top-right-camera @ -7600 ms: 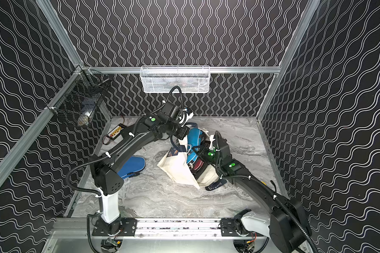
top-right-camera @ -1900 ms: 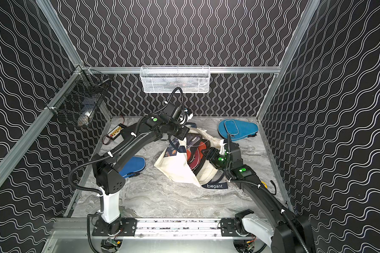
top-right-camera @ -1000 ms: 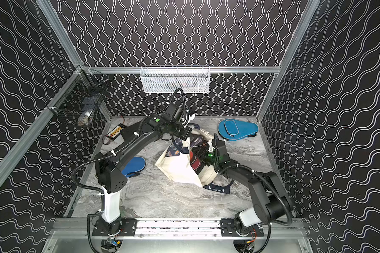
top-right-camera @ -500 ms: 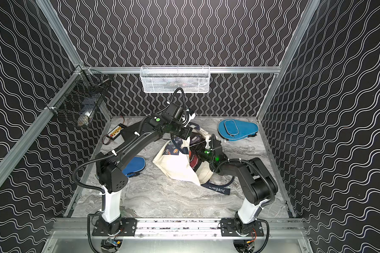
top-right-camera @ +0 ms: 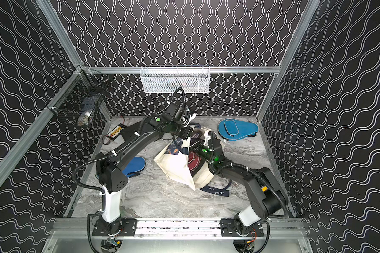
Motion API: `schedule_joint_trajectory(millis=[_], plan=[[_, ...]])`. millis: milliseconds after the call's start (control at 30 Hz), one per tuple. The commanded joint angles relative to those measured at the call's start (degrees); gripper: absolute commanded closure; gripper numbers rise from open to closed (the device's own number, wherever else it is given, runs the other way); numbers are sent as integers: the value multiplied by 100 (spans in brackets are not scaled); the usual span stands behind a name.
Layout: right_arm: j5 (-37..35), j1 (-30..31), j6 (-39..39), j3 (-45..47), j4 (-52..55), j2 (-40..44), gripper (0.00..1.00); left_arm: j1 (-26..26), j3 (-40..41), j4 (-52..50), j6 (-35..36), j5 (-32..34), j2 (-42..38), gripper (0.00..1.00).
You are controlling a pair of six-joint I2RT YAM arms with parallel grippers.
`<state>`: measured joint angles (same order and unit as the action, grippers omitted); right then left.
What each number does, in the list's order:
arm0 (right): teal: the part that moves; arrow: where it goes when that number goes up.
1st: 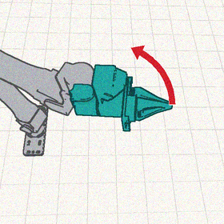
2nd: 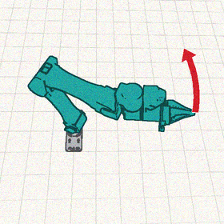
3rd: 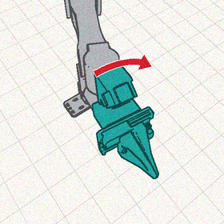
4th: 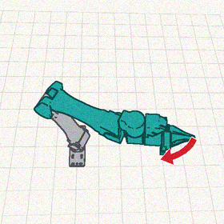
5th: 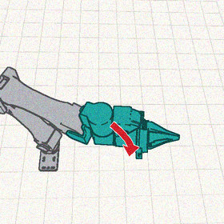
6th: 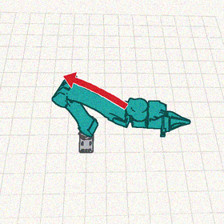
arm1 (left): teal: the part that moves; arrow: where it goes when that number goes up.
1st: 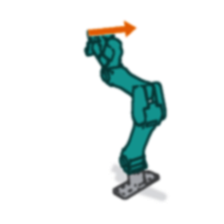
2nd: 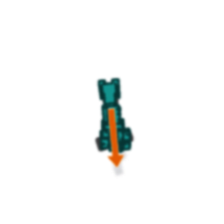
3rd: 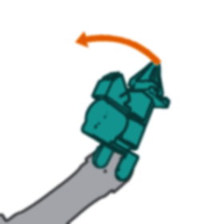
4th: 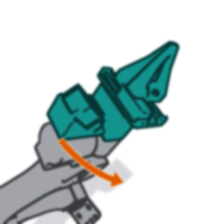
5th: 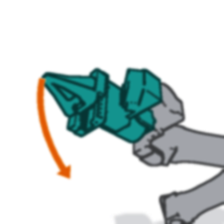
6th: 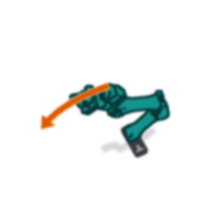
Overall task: Remove the ping pong set from the canvas bag
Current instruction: Pick up the ping pong set from the canvas bag.
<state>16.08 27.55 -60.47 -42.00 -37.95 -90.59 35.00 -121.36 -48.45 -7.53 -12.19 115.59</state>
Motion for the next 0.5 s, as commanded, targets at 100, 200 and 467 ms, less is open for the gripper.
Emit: schedule_joint_trajectory(millis=[100,200,467], plan=[[130,7,-406,-109,-430,-680,47,24,24,388,41,-302,-67,100],[211,7,-485,-248,-538,-893,52,25,42,389,31,-302,-107,100],[56,15,-254,-360,-247,-412,80,24,37,294,98,-32,-197,100]])
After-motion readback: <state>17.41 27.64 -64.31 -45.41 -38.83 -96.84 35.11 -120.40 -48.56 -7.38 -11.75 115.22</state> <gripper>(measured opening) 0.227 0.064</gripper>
